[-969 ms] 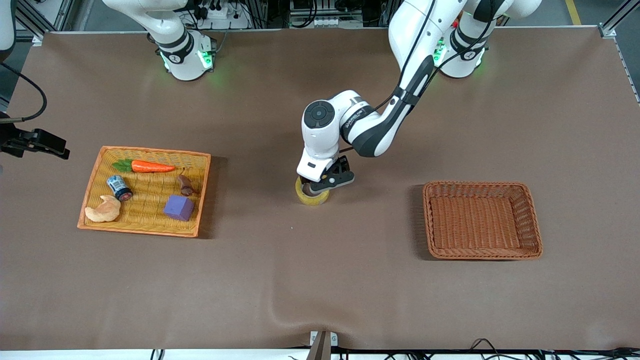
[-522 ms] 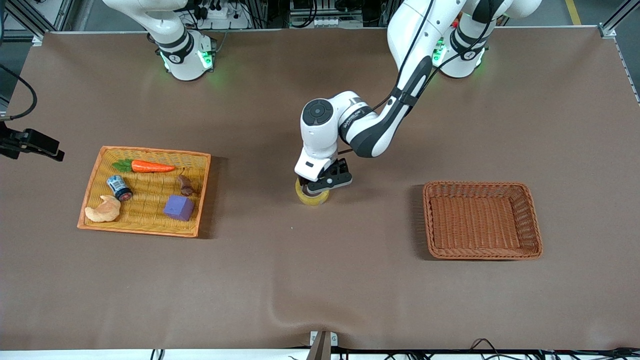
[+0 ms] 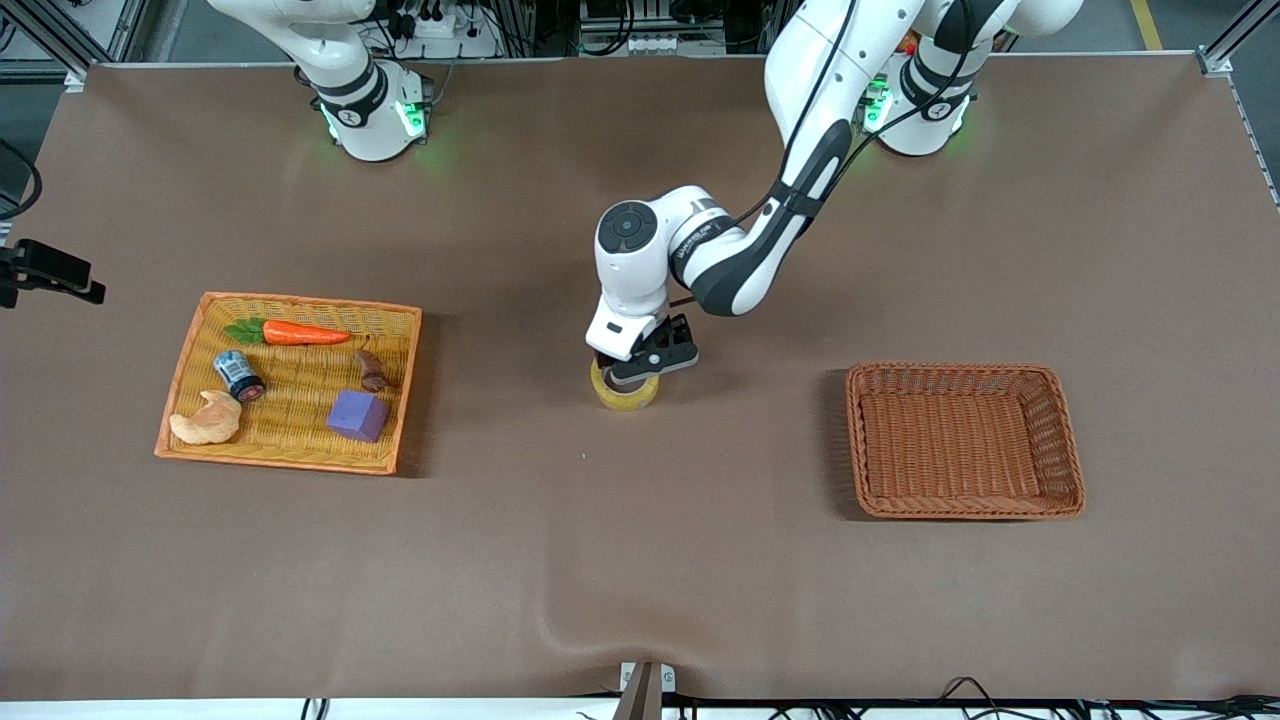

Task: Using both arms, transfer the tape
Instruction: 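Lower the left gripper onto the tape roll and grasp its rim, then lift the tape roll with the left gripper and lower it into the basket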

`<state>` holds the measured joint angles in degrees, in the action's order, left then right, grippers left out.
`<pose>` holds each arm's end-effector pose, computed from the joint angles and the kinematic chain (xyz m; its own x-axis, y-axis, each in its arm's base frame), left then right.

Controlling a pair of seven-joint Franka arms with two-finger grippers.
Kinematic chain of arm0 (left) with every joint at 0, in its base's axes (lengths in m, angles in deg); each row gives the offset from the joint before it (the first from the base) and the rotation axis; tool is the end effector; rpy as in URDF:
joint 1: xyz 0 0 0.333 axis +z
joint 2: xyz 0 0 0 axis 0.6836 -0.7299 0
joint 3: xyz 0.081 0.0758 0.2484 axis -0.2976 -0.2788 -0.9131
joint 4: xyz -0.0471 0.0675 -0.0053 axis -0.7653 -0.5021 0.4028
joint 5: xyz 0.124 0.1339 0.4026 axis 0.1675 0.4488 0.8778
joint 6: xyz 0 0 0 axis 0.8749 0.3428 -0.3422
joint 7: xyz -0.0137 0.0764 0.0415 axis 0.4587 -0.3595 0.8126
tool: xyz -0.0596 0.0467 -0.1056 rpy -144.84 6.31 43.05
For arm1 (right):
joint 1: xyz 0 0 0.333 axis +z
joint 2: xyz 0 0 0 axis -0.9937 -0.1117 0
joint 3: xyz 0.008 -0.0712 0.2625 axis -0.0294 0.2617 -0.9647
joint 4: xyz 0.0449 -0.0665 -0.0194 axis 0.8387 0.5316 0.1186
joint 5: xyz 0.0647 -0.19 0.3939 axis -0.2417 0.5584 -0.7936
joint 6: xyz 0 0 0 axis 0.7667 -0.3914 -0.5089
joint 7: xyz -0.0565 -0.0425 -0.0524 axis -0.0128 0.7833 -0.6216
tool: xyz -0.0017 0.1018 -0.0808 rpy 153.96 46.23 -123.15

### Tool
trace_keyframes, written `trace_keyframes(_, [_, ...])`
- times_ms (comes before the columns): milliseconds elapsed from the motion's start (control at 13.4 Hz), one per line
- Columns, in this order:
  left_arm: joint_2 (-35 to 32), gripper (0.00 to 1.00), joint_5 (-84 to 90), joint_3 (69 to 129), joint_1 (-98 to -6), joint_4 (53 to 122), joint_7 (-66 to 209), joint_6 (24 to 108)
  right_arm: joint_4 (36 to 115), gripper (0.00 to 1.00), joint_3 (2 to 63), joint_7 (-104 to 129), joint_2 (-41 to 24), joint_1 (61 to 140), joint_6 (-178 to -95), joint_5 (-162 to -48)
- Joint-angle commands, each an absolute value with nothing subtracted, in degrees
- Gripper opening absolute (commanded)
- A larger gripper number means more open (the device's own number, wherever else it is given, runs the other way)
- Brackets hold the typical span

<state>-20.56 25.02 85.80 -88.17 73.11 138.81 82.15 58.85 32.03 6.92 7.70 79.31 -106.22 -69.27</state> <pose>0.4812 -0.5496 0.1281 0.9500 0.2845 0.1284 0.2851 -0.9584 0.0140 0.6214 -0.0983 0.5408 0.9970 0.0240 -0.0734 0.0223 -0.9995 -0.0242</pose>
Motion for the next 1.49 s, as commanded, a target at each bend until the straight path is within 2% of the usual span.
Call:
trace_keyframes(0, [-21.6,0.99,27.9,85.1,-89.0,72.4,142.9,84.0,58.9,1.0,31.4,6.0,8.3,78.4,-105.4,-70.4])
trace_keyframes(149, [-22.0,0.59,31.2,85.2,-89.2,72.4,146.7,84.5,58.9,1.0,31.2,5.9,8.5,79.4,-105.4,-69.4])
trace_keyframes(298, [-22.3,0.24,33.3,85.2,-89.2,72.5,149.6,85.2,58.9,1.0,31.2,5.8,8.7,79.5,-105.4,-69.8])
trace_keyframes(373, [-22.4,0.1,33.3,85.2,-89.3,72.5,150.4,85.3,58.8,1.0,31.3,5.8,8.8,79.5,-105.4,-69.8])
trace_keyframes(447, [-22.4,0.0,33.3,85.2,-89.3,72.5,150.7,85.3,58.8,1.0,31.3,5.7,8.8,79.5,-105.4,-69.5])
trace_keyframes(820, [-21.5,0.0,33.0,85.4,-88.3,72.5,151.0,85.5,58.9,1.0,31.2,5.6,8.3,79.8,-105.4,-69.6])
trace_keyframes(969, [-18.5,0.0,32.5,85.5,-87.3,72.5,150.9,84.6,58.8,1.0,31.2,5.6,8.4,79.6,-105.4,-69.6])
trace_keyframes(1193, [-12.1,0.0,31.4,85.7,-81.5,72.8,150.6,78.9,58.8,1.0,31.2,5.8,8.4,79.7,-105.4,-69.8])
trace_keyframes(1417, [-8.5,0.0,30.7,85.9,-72.9,75.5,146.3,78.2,58.8,1.0,31.2,5.7,8.4,79.6,-105.4,-69.6])
